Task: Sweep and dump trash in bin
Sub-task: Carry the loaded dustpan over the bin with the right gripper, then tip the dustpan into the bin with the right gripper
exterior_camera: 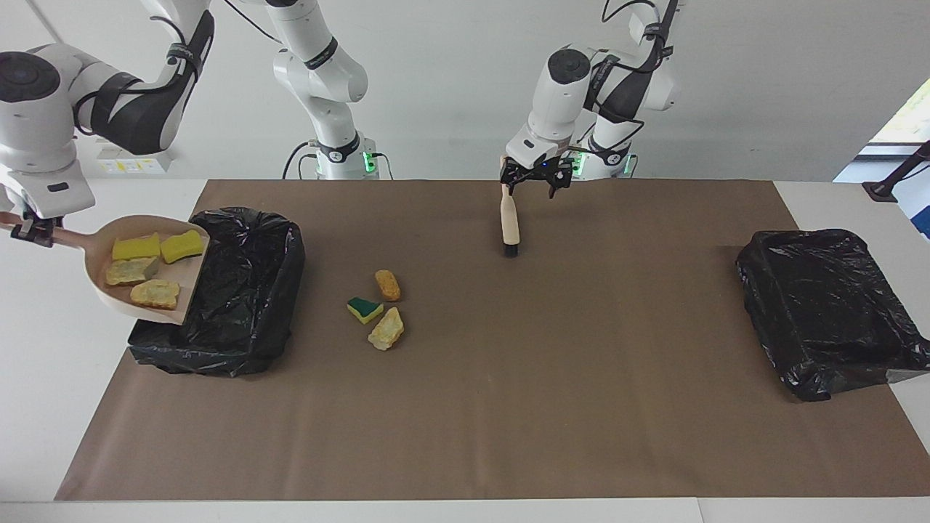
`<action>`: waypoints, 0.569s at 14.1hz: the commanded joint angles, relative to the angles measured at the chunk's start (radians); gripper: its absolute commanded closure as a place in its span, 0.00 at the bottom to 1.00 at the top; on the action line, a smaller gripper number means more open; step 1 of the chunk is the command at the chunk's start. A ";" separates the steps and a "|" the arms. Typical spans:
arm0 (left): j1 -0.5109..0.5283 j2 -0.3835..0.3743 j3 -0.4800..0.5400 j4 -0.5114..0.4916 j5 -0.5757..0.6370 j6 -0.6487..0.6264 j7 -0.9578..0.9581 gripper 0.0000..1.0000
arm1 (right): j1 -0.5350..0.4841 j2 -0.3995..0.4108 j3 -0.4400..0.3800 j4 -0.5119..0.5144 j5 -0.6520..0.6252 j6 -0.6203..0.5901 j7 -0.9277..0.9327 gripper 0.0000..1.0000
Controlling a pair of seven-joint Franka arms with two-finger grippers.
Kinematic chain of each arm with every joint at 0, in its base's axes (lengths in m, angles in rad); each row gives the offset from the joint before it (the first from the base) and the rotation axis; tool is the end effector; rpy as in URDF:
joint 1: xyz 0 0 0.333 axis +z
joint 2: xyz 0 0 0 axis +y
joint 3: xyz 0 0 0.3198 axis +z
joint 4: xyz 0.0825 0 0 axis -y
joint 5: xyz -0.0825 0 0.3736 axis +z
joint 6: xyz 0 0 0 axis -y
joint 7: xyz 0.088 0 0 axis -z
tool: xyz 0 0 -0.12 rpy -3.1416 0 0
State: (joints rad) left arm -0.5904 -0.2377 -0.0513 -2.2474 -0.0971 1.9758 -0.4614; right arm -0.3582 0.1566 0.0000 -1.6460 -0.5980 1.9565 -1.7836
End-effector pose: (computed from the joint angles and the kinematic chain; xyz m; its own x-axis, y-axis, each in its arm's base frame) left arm 0.3654 -0.2832 0.4563 0.9880 -0.1398 -0.0654 -0.1365 -0.9893 0.0520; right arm 0.5675 -0.2594 0.5386 -0.0434 0.8310 -0.5545 0.9990 0.0334 -0.0280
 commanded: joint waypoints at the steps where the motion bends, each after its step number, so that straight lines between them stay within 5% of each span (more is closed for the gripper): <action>1: 0.119 0.052 -0.010 0.210 0.065 -0.164 0.136 0.00 | -0.004 -0.032 0.001 -0.060 -0.089 0.054 -0.017 1.00; 5: 0.275 0.147 -0.009 0.527 0.099 -0.371 0.263 0.00 | 0.016 -0.049 0.001 -0.095 -0.156 0.105 -0.002 1.00; 8: 0.345 0.158 -0.007 0.652 0.099 -0.460 0.363 0.00 | 0.019 -0.051 0.001 -0.095 -0.183 0.099 0.000 1.00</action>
State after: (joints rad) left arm -0.2828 -0.1242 -0.0452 -1.7069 -0.0129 1.5995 -0.1480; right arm -0.3381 0.1379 0.0002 -1.7057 -0.7460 2.0418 -1.7837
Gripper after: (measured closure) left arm 0.000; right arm 0.674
